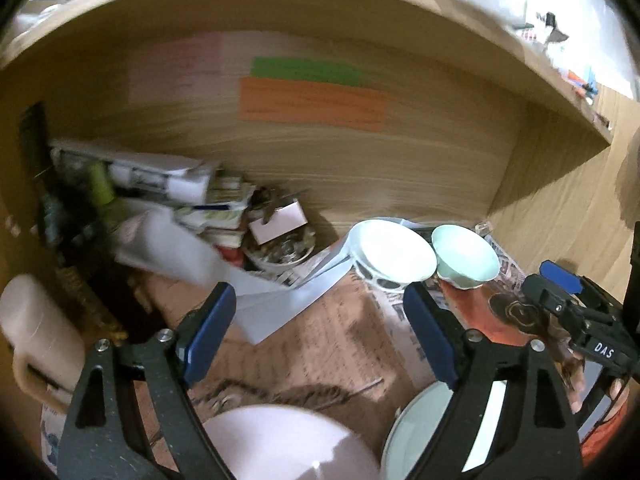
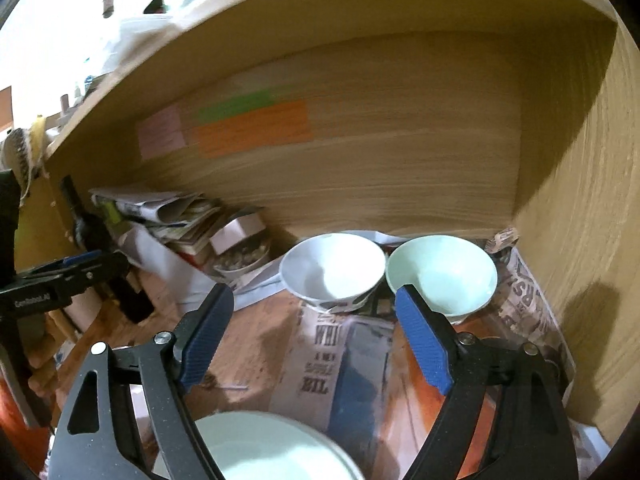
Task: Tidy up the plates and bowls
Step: 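Move both grippers to the white bowl with black dots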
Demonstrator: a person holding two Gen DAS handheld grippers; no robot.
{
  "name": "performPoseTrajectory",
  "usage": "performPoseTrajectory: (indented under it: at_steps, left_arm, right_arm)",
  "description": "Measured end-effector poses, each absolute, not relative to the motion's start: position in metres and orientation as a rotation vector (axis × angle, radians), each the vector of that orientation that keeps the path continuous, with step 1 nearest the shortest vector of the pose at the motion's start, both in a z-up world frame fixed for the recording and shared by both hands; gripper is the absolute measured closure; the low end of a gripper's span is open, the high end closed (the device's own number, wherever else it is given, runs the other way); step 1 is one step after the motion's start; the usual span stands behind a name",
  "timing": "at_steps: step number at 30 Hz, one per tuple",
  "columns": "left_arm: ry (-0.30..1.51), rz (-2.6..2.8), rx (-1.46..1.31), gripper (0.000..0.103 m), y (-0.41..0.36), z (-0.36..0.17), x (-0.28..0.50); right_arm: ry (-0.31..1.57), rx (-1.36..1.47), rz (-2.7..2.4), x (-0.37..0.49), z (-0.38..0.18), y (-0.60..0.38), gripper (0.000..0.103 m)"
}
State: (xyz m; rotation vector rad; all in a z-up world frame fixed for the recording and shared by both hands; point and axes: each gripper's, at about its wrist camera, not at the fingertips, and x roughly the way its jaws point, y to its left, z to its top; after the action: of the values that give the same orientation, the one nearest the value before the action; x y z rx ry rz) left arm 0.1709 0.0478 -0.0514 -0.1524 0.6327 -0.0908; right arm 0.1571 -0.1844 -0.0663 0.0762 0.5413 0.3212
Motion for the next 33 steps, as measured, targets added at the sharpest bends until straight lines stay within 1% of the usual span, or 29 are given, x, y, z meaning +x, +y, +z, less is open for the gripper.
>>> performPoseTrajectory:
  at_steps: [8, 16, 22, 25, 27, 28, 31, 32, 33]
  left_arm:
    - [0.744, -0.099, -0.129, 0.016, 0.014, -0.068, 0.241]
    - [0.885, -0.071, -0.111, 0.017, -0.004, -0.101, 0.305]
    - [1.012, -0.075, -0.12, 0.018, -0.01, -0.132, 0.343]
    - [1.045, -0.07, -0.1, 0.027, -0.014, -0.143, 0.353]
    - [1.068, -0.077, -0.088, 0.038, -0.018, -0.149, 0.357]
    - [1.08, -0.082, -0.082, 0.039, -0.02, -0.153, 0.359]
    - [1.1, -0.095, -0.074, 0.046, -0.025, -0.16, 0.363]
    - [1.105, -0.102, -0.071, 0.051, -0.026, -0.162, 0.364]
    - [1.108, -0.111, -0.068, 0.058, -0.029, -0.164, 0.364]
  right_arm:
    - [0.583, 0.055, 0.318, 0.198, -0.081, -0.187, 0.022]
    - [0.676, 0.065, 0.326, 0.241, -0.112, -0.188, 0.022]
    - [0.718, 0.115, 0.341, 0.252, -0.129, -0.197, 0.022]
    - [0.744, 0.135, 0.353, 0.256, -0.133, -0.201, 0.022]
    - [0.751, 0.141, 0.353, 0.257, -0.134, -0.204, 0.022]
    - [0.753, 0.142, 0.352, 0.257, -0.135, -0.204, 0.022]
    - [0.761, 0.145, 0.352, 0.257, -0.136, -0.206, 0.022]
    - [0.763, 0.147, 0.352, 0.258, -0.136, -0.206, 0.022]
    - [0.764, 0.149, 0.35, 0.258, -0.136, -0.207, 0.022]
